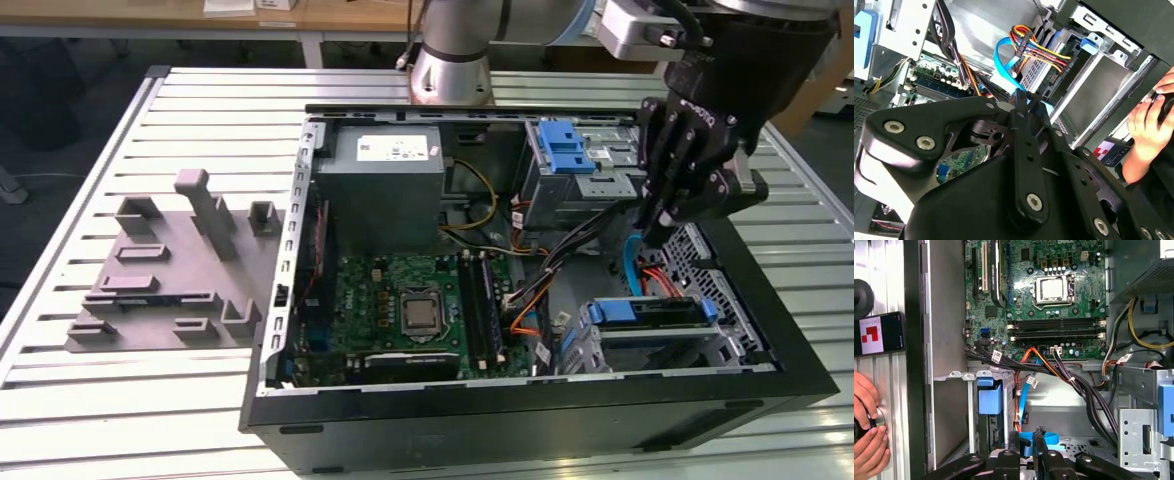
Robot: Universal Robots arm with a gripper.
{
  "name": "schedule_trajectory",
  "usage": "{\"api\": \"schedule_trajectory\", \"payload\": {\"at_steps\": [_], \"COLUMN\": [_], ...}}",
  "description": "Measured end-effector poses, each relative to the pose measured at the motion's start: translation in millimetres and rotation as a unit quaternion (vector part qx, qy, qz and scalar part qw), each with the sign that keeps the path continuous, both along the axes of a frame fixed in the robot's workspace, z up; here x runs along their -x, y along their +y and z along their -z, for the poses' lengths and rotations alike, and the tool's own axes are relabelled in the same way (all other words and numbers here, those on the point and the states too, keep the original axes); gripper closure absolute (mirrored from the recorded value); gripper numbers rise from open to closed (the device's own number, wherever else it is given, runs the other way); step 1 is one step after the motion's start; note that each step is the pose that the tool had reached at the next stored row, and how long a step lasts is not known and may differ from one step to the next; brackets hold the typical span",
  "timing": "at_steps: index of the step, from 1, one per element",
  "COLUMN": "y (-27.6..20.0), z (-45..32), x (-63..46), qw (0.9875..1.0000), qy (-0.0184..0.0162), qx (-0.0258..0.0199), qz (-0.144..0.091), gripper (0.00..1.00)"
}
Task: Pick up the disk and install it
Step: 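Insert the second disk wire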
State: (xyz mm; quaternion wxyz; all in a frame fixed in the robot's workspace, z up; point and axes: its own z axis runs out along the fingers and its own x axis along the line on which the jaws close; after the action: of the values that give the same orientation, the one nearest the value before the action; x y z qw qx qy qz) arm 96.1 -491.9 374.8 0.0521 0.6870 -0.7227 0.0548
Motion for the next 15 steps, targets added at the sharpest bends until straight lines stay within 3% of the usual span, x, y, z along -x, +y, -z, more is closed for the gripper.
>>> {"api": "schedule_trajectory", "payload": {"at_steps": [4,11,15], "y": [0.0,0.0,0.0], "z": [3.0,11.6,16.2], "x": [0.0,0.0,0.0], "qw": [1.0000,1.0000,0.9999], "qy": [0.0000,0.0000,0.0000], "qx": [0.0016,0.0090,0.0106], "qz": [0.000,0.000,0.000], "gripper": [0.75,0.75,0.89]}}
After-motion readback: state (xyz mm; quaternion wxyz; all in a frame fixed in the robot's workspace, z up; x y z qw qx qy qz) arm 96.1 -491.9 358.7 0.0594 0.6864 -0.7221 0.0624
